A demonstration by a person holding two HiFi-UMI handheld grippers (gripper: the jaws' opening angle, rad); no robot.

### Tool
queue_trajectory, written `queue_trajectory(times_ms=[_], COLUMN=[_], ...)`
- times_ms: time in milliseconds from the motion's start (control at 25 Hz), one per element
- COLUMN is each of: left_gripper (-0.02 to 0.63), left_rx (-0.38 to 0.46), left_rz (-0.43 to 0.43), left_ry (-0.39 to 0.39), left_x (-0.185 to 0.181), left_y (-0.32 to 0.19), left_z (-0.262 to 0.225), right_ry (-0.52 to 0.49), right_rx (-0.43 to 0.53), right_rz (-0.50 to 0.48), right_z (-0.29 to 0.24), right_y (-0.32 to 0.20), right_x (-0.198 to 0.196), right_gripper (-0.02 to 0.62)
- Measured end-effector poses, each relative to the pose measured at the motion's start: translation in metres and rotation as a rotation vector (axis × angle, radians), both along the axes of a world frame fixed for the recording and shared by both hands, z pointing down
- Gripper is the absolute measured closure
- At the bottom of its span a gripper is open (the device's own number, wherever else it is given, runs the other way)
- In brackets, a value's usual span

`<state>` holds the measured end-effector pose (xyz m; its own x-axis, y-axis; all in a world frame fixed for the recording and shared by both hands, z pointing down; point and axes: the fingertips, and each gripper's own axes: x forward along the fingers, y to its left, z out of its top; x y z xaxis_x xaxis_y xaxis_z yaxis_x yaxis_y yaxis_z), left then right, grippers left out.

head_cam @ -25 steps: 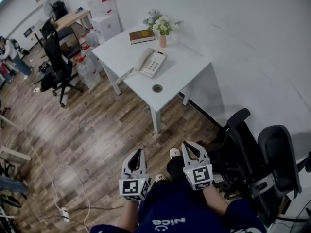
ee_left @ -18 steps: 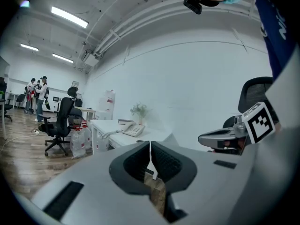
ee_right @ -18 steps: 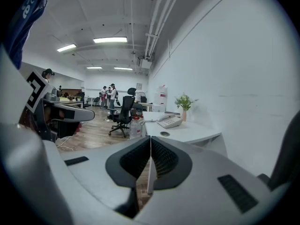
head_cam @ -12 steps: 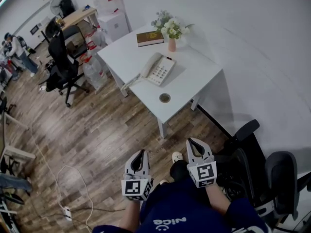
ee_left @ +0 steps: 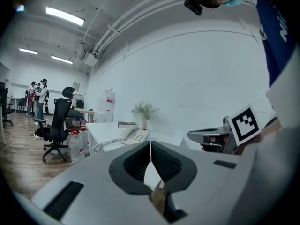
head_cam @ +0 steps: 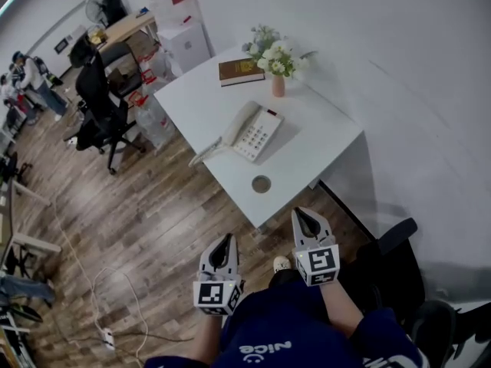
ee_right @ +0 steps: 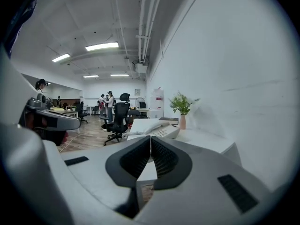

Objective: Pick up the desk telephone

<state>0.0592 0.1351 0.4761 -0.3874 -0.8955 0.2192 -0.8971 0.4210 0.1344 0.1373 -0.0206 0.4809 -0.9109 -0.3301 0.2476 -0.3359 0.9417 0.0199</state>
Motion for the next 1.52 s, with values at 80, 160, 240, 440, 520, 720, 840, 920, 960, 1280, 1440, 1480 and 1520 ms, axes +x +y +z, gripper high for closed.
queue_trajectory(times_ms=[80, 160, 240, 440, 520, 720, 840, 920, 960, 1280, 1440, 1480, 1520], left_gripper=[0.583, 0.583, 0.583, 0.583, 0.582, 0.583, 0.582, 0.583, 0.583, 0.582, 0.582, 0.583, 0.583], left_rx=[-0.005, -0.009, -0.01, -0.016, -0.029, -0.045, -0.034, -0.031, -0.033, -0.045, -0.052, -0.051, -0.048], left_rz=[-0.003, -0.001, 0.003, 0.007, 0.004, -0.014, -0.02, -0.009, 0.001, 0.09, 0.147, 0.162, 0.177], left_ry=[0.005, 0.012, 0.019, 0.039, 0.046, 0.066, 0.064, 0.058, 0.053, 0.049, 0.069, 0.073, 0.076], left_x=[-0.005, -0.007, -0.009, -0.013, -0.013, -0.031, -0.046, -0.054, -0.058, -0.112, -0.149, -0.159, -0.169], left_y=[-0.019, -0.038, -0.055, -0.088, -0.093, -0.105, -0.113, -0.118, -0.121, -0.138, -0.153, -0.157, -0.163], left_z=[0.0, -0.001, -0.002, 0.006, 0.011, 0.025, 0.03, 0.028, 0.028, 0.031, 0.033, 0.033, 0.033], right_ry=[-0.002, -0.007, -0.019, -0.013, -0.015, 0.009, 0.016, 0.019, 0.018, 0.046, 0.073, 0.08, 0.084], right_rx=[-0.005, -0.02, -0.04, -0.06, -0.068, -0.082, -0.096, -0.105, -0.108, -0.099, -0.113, -0.115, -0.114], right_rz=[0.0, 0.009, 0.014, 0.008, 0.003, -0.007, -0.018, -0.013, -0.006, 0.063, 0.124, 0.141, 0.159], right_z=[0.0, -0.001, -0.004, 0.003, 0.007, 0.026, 0.038, 0.041, 0.041, 0.048, 0.051, 0.052, 0.052], right_y=[-0.022, -0.043, -0.058, -0.084, -0.091, -0.109, -0.109, -0.107, -0.107, -0.111, -0.115, -0.117, -0.119], right_x=[-0.009, -0.013, -0.017, -0.028, -0.03, -0.043, -0.048, -0.05, -0.051, -0.084, -0.105, -0.11, -0.115], right_gripper=[0.572, 0.572, 0.572, 0.572, 0.572, 0.572, 0.572, 0.572, 0.572, 0.572, 0.572, 0.572, 0.572])
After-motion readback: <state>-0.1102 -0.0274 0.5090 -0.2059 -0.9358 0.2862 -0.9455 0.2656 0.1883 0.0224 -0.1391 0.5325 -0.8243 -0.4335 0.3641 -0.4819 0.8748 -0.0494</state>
